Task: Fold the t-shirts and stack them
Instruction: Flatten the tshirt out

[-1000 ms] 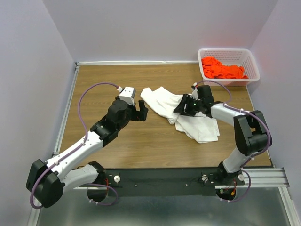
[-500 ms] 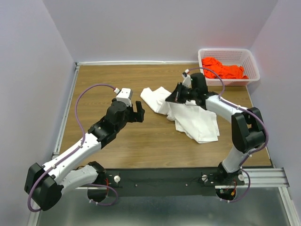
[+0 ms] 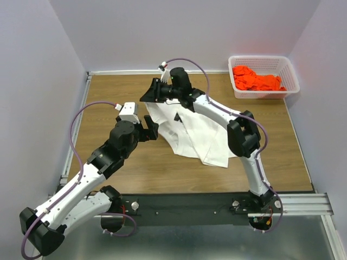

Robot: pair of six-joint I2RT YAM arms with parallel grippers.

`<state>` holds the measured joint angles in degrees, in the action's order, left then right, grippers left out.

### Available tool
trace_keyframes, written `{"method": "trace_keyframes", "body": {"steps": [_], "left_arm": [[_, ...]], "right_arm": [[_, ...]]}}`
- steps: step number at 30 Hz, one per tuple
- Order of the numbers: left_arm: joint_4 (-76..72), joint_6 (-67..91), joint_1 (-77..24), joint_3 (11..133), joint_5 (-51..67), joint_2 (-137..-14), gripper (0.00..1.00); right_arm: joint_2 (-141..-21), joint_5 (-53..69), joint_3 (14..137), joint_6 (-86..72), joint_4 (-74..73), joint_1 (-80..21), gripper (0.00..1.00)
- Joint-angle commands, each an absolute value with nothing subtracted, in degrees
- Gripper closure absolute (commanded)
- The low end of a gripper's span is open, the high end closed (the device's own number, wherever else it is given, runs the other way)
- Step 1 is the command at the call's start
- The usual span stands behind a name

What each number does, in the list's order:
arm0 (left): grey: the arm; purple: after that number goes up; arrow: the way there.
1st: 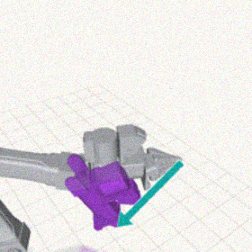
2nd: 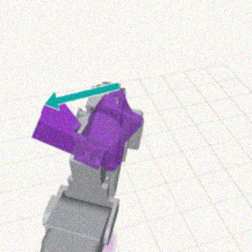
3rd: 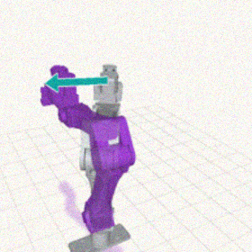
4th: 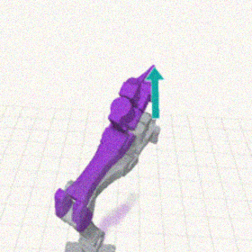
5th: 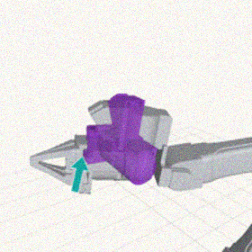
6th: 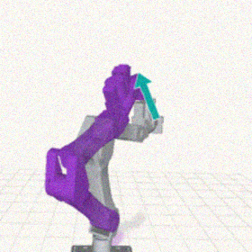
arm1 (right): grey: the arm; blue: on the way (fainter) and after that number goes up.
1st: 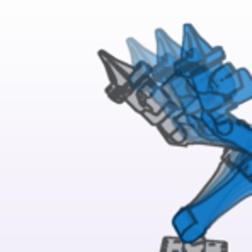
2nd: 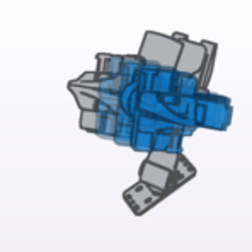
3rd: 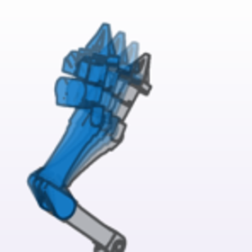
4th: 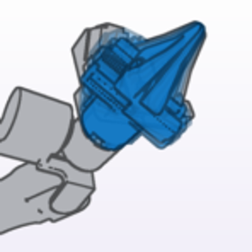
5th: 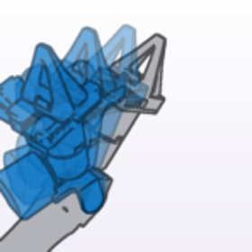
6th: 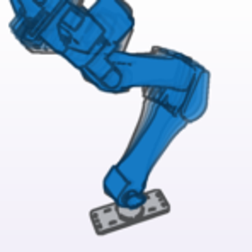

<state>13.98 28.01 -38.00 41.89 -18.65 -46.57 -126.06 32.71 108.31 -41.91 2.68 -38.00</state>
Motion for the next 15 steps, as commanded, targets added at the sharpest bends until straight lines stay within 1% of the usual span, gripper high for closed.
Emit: {"method": "trace_keyframes", "body": {"steps": [1, 2, 4, 8, 9, 10, 12, 13, 15], "left_arm": [[15.6, 30.6, -38.0, 40.7, -20.5, -45.4, 0.05], [15.4, 30.8, -38.0, 40.5, -20.2, -45.6, 0.05], [14.1, 30.8, -38.0, 40.2, -19.3, -46.7, 0.05], [11.4, 31.0, -38.0, 39.8, -17.8, -50.3, 0.05], [11.0, 31.0, -38.0, 40.1, -17.5, -51.1, 0.05], [9.9, 31.0, -38.0, 40.3, -16.8, -53.1, 0.05], [9.0, 31.0, -37.9, 40.8, -16.2, -55.3, 0.05], [8.4, 31.1, -37.9, 41.3, -15.5, -57.5, 0.05], [7.1, 31.2, -37.8, 42.4, -14.4, -60.1, 0.05]], "right_arm": [[-129.1, 30.8, 113.7, -39.0, -3.1, -38.8, 0.48], [-127.8, 28.8, 112.9, -37.2, -4.5, -38.8, 0.44], [-125.4, 25.8, 110.9, -31.8, -8.8, -38.4, 0.39], [-117.0, 20.1, 99.3, -26.8, -13.2, -35.2, 0.39], [-113.2, 18.8, 92.9, -25.6, -14.2, -33.4, 0.39], [-110.9, 16.5, 90.0, -25.0, -14.7, -32.4, 0.41], [-107.3, 15.1, 83.6, -23.8, -15.6, -29.2, 0.41], [-103.7, 14.7, 77.8, -23.0, -15.8, -28.1, 0.41], [-100.4, 13.4, 72.9, -22.2, -16.2, -24.5, 0.41]]}}
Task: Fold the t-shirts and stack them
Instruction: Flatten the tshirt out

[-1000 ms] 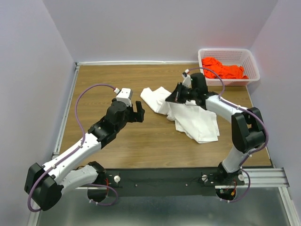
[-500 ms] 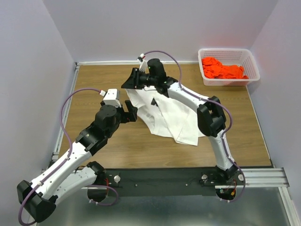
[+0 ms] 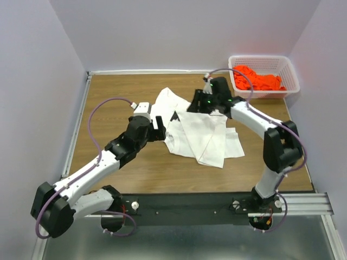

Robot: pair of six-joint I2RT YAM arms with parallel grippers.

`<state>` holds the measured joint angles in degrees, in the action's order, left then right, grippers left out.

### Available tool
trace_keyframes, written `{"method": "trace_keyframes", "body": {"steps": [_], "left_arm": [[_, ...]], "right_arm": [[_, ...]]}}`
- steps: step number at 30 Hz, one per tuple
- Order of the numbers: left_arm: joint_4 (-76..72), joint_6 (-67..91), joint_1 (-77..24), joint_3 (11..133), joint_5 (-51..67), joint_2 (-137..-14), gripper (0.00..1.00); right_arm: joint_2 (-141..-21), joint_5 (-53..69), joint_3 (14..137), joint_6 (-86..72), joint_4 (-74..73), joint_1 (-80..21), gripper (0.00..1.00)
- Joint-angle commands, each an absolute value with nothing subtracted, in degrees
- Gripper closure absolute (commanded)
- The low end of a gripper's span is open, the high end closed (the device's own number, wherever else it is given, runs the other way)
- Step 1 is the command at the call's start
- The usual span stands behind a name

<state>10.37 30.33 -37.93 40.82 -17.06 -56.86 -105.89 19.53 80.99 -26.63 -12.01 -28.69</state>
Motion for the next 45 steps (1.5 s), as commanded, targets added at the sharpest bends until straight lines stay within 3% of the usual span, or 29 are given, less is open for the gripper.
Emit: {"method": "trace_keyframes", "body": {"steps": [1, 8, 18, 21, 27, 34, 38, 41, 45], "left_arm": [[5.9, 31.2, -37.8, 43.0, -13.0, -62.7, 0.05], [2.7, 30.9, -37.9, 49.0, -5.2, -78.0, 0.11], [5.6, 29.4, -38.1, 60.7, 1.3, -100.0, 0.14], [5.8, 29.9, -38.1, 60.4, 1.4, -101.4, 0.15], [5.4, 30.8, -38.1, 56.7, 2.1, -101.5, 0.27], [5.6, 32.6, -38.0, 50.2, 0.9, -98.1, 0.54], [5.4, 34.8, -37.1, 45.1, -1.1, -94.7, 0.61], [6.3, 35.5, -35.8, 42.0, -0.8, -92.6, 0.62], [8.7, 35.6, -34.0, 40.1, -2.0, -89.1, 0.63]], "right_arm": [[-97.8, 12.9, 68.3, -22.1, -16.3, -23.4, 0.41], [-93.4, 15.1, 57.8, -21.4, -16.1, -14.9, 0.46], [-96.2, 16.0, 56.8, -21.7, -14.6, -13.9, 0.52], [-97.3, 17.1, 56.6, -22.1, -13.4, -13.9, 0.52], [-99.5, 20.6, 55.5, -24.5, -10.1, -13.9, 0.52], [-101.9, 22.9, 55.2, -27.1, -7.2, -13.9, 0.53], [-102.6, 24.8, 54.5, -28.2, -5.8, -13.9, 0.53], [-102.4, 26.2, 54.1, -28.9, -5.1, -13.8, 0.58], [-99.8, 26.3, 55.2, -29.2, -5.3, -13.8, 0.78]]}}
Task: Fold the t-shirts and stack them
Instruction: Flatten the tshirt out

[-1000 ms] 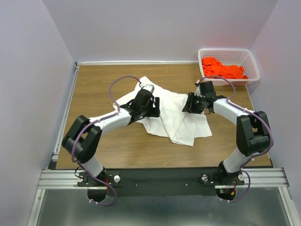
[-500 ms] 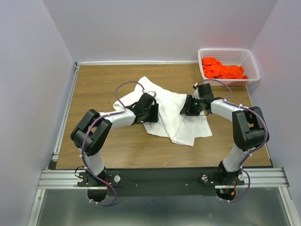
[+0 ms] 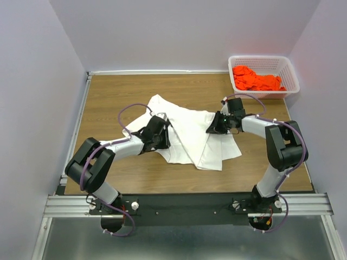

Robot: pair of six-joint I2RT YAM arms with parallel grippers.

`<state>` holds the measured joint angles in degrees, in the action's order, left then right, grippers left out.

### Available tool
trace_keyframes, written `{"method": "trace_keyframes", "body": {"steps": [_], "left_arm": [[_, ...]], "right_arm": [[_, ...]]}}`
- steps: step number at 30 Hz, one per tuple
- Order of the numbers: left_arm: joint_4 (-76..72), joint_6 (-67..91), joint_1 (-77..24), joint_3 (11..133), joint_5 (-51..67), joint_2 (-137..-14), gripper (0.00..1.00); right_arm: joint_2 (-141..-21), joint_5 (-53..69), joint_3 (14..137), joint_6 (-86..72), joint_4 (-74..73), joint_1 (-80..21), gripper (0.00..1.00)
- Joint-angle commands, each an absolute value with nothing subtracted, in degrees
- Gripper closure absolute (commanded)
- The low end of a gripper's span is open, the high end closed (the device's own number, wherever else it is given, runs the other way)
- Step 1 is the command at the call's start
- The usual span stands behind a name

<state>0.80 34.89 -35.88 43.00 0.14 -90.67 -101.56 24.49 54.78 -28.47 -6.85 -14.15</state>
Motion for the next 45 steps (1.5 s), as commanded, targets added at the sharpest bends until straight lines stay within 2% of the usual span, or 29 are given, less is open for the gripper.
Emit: {"method": "trace_keyframes", "body": {"steps": [1, 3, 5, 11, 17, 20, 21, 22, 23, 25, 30, 33, 37, 41, 42, 45], "left_arm": [[9.3, 35.5, -33.4, 39.6, -2.2, -87.8, 0.63], [10.5, 35.1, -31.6, 39.0, -2.6, -85.9, 0.63], [11.5, 34.3, -30.2, 38.8, -2.9, -84.7, 0.63], [13.8, 31.4, -24.4, 37.4, -4.4, -80.5, 0.63], [14.1, 28.9, -21.0, 37.9, -4.4, -80.2, 0.63], [14.2, 28.3, -20.7, 38.6, -4.5, -81.2, 0.63], [14.2, 28.1, -20.5, 38.8, -4.6, -81.3, 0.63], [14.2, 27.9, -20.3, 38.9, -4.9, -81.5, 0.63], [14.0, 27.5, -20.0, 38.9, -5.0, -81.6, 0.63], [13.7, 27.1, -19.0, 39.4, -4.9, -82.3, 0.62], [14.1, 24.1, -16.3, 44.1, -4.9, -87.5, 0.62], [15.1, 22.3, -14.0, 50.1, -5.8, -93.1, 0.62], [16.6, 19.5, -10.6, 59.7, -7.0, -101.1, 0.62], [19.2, 18.1, -8.9, 72.2, -8.7, -106.8, 0.6], [19.3, 18.0, -8.9, 73.6, -9.0, -106.6, 0.59], [18.5, 18.2, -8.9, 76.2, -10.1, -104.9, 0.47]], "right_arm": [[-99.1, 26.0, 55.7, -28.9, -5.4, -13.9, 0.88], [-97.3, 23.5, 58.0, -28.1, -6.1, -13.8, 0.97], [-96.3, 18.2, 62.1, -26.6, -8.7, -13.7, 1.0], [-100.1, 3.7, 77.4, -18.9, -16.0, -12.5, 1.0], [-110.8, -13.8, 98.0, -14.1, -17.7, -11.6, 0.99], [-116.4, -17.5, 107.2, -13.0, -20.4, -11.6, 0.8], [-116.9, -17.5, 109.0, -13.0, -21.3, -11.6, 0.63], [-116.7, -17.1, 109.9, -13.1, -21.9, -11.6, 0.53], [-116.1, -16.1, 109.3, -13.1, -22.7, -11.6, 0.47], [-113.7, -11.4, 106.9, -13.4, -22.8, -11.8, 0.44], [-102.9, 8.2, 89.6, -14.0, -22.8, -14.8, 0.45], [-99.2, 14.3, 81.3, -13.6, -22.9, -20.0, 0.47], [-94.8, 17.0, 68.8, -14.8, -22.9, -26.9, 0.5], [-94.1, 18.4, 59.1, -17.7, -22.2, -32.3, 0.58], [-94.1, 17.7, 57.8, -18.2, -21.4, -33.5, 0.58], [-95.4, 17.8, 55.5, -19.2, -19.9, -34.6, 0.58]]}}
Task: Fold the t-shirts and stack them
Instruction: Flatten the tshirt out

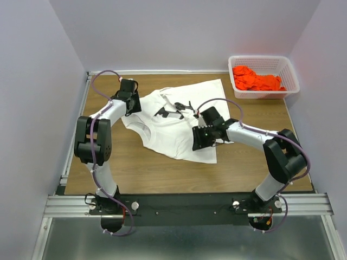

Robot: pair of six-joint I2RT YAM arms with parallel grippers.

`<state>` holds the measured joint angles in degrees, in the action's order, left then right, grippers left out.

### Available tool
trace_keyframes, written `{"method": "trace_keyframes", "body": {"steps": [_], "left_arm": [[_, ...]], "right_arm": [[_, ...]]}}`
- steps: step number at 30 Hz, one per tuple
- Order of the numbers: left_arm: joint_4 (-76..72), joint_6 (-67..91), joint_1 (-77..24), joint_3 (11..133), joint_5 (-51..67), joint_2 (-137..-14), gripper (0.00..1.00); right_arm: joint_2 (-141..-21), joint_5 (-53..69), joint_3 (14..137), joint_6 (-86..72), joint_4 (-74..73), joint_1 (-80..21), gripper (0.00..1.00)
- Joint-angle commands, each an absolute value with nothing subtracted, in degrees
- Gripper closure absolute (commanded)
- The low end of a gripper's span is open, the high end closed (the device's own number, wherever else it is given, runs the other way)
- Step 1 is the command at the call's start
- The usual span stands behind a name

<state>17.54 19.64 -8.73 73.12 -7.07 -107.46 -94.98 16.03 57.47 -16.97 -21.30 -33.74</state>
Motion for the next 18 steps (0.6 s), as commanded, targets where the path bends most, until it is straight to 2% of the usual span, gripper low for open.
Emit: {"method": "trace_keyframes", "body": {"steps": [1, 3, 5, 6, 12, 13, 18], "left_arm": [[18.5, 18.3, -8.9, 76.0, -10.3, -103.4, 0.44], [18.0, 18.9, -9.0, 75.0, -10.3, -101.1, 0.38], [17.0, 19.4, -9.0, 71.6, -10.2, -96.5, 0.28], [16.7, 19.8, -9.0, 70.3, -10.2, -94.8, 0.27], [16.1, 23.8, -9.0, 57.5, -10.9, -78.9, 0.26], [16.2, 25.0, -9.0, 54.7, -11.4, -74.9, 0.26], [18.5, 27.7, -9.0, 48.4, -13.4, -65.1, 0.27]], "right_arm": [[-96.1, 17.8, 55.5, -19.2, -19.6, -35.2, 0.58], [-98.9, 17.8, 56.2, -19.2, -18.8, -36.7, 0.58], [-101.4, 18.5, 57.0, -20.0, -17.1, -37.9, 0.58], [-103.0, 19.3, 57.5, -20.6, -16.4, -38.5, 0.58], [-117.1, 25.1, 69.5, -26.5, -11.5, -46.0, 0.59], [-121.6, 26.2, 75.5, -28.1, -11.3, -46.7, 0.58], [-129.1, 29.4, 91.6, -30.3, -11.7, -48.7, 0.57]]}}
